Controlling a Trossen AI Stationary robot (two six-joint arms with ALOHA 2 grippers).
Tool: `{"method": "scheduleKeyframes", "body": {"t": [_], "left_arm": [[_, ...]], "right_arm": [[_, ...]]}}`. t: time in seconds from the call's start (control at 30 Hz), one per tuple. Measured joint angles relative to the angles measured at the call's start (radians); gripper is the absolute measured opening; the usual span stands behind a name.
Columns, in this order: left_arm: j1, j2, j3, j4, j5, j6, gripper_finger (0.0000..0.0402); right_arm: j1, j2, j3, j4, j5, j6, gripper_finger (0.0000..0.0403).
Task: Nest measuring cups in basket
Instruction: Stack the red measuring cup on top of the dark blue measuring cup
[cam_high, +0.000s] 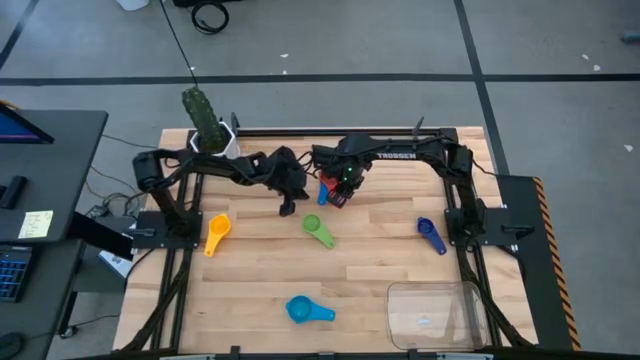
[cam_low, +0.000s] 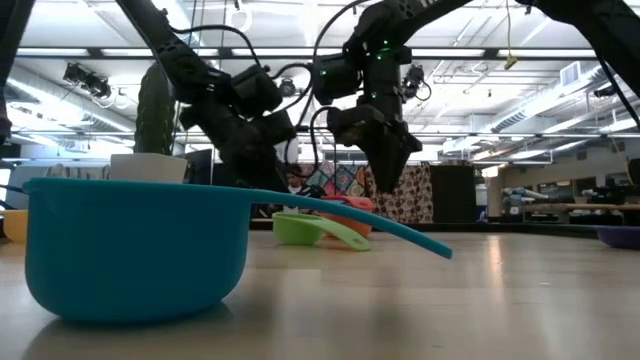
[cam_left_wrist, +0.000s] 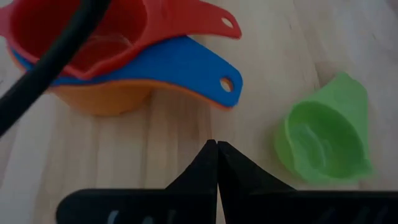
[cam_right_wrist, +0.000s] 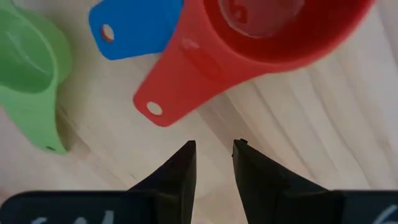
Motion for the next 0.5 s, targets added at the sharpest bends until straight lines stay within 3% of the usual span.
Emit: {"method": "scheduleKeyframes", "body": {"t": [0.5], "left_arm": [[0.0, 0.123, 0.045, 0.056, 0.066, 0.032, 0.0005]], "right_arm": [[-0.045, 0.003, -0.064, 0.077, -0.045, -0.096, 0.011]]}}
